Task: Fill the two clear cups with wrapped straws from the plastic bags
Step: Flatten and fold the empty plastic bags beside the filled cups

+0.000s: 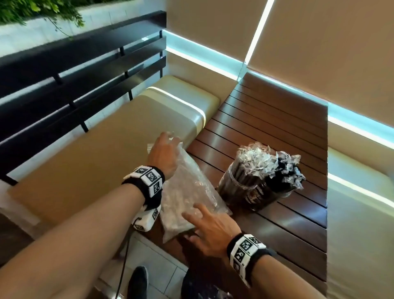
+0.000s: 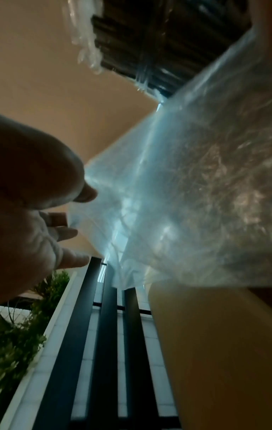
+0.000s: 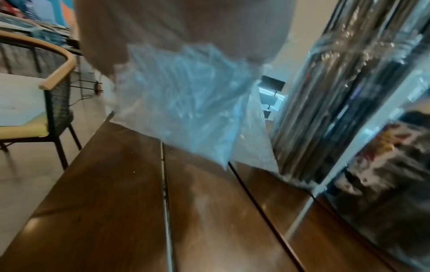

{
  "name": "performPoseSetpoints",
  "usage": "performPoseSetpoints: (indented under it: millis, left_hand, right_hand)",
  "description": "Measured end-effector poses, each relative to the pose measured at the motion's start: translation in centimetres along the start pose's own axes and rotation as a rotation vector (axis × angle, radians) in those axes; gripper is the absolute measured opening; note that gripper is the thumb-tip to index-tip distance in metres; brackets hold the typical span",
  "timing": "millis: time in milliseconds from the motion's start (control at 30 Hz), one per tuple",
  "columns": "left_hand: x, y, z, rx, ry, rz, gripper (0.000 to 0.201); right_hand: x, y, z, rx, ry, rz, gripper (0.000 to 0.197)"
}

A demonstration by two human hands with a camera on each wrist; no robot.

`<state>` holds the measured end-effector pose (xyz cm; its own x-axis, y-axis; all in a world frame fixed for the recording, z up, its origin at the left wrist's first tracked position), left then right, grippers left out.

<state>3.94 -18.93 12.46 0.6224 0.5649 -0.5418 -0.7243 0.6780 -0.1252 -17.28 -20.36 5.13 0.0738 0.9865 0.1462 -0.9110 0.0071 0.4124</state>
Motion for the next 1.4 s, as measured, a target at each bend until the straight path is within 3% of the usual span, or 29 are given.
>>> performPoseSetpoints:
  millis: [100,167,267,333,400,467,600,700,767,867,933,1067,1200,1300,1400]
  left_hand:
    - [-0.3,0.8,-1.8,0.087,-0.19,-0.078,0.08]
    - [-1.2,2.3,-2.1,0.11,-0.25,-0.165,0.07]
    - [-3.4,6.2,-3.2,0.229,-0.376,-0.304,0.027]
    - [-3.8,9.9,-6.6,0.457,-0.435,-0.376,0.032]
    - [-3.1,13.5,-9.9,0.681,-0.424,-0.346,0.047]
    - [-1.4,15.4,-12.2,0.753,-0.386,-0.268,0.052]
    - [1.0,16.0,-13.0,0.76,-0.374,-0.21,0.04]
    - [0.9,14.8,-11.9,0.713,-0.522,-0.302,0.042]
    - [-0.2,13.8,-11.8,0.654,-0.578,-0.366,0.059]
    - [0.8,14.8,-15.2,0.827,-0.604,-0.378,0.085]
    - [3.3,16.0,-16.6,0.887,-0.658,-0.329,0.09]
    - [5.0,16.4,-15.7,0.848,-0.671,-0.299,0.079]
    - [1.7,15.6,-13.0,0.627,-0.698,-0.426,0.061]
    - [1.1,16.3,-12.4,0.574,-0.591,-0.457,0.044]
    - [2.5,16.0,-11.2,0.51,-0.352,-0.226,0.041]
  right_hand:
    - [-2.0,-0.4,-1.9,0.075,-0.002,-0.105,0.066]
    - [-2.6,-0.8,-3.1,0.121,-0.02,-0.116,0.066]
    - [-2.9,-1.5,-4.4,0.185,-0.058,-0.116,0.064]
    - [-2.8,-1.8,-4.5,0.2,-0.099,-0.115,0.062]
    - [-2.8,-2.0,-4.1,0.198,-0.138,-0.107,0.062]
    - [-3.2,-1.8,-3.4,0.156,-0.128,-0.125,0.06]
    - [-4.8,-0.5,-4.1,0.111,-0.014,-0.186,0.05]
    - [-4.8,0.2,-5.9,0.165,0.003,-0.167,0.056]
    - [-4.4,0.1,-5.9,0.15,0.01,-0.156,0.053]
    - [-4.2,0.2,-5.6,0.124,0.05,-0.153,0.051]
    - [-4.6,0.5,-6.1,0.12,0.029,-0.175,0.056]
    - [-5.5,1.1,-7.3,0.099,-0.006,-0.203,0.056]
    - [-5.6,0.8,-6.1,0.034,0.004,-0.202,0.028]
    - [-6.2,0.6,-4.8,0.013,-0.084,-0.258,0.02]
    - [-7.4,0.4,-4.2,0.09,-0.135,-0.325,0.028]
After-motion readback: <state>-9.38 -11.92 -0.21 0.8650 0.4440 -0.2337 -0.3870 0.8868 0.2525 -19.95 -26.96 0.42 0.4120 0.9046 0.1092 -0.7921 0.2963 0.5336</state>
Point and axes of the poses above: each hand's wrist, its own y-axis away from the middle knuckle, its own z-axis out of the back of the hand, x = y × z, the point moved 9 cm from there along -y, towards the middle knuckle, and after that the axes turned 3 degrees about x, right-handed, at the moved point
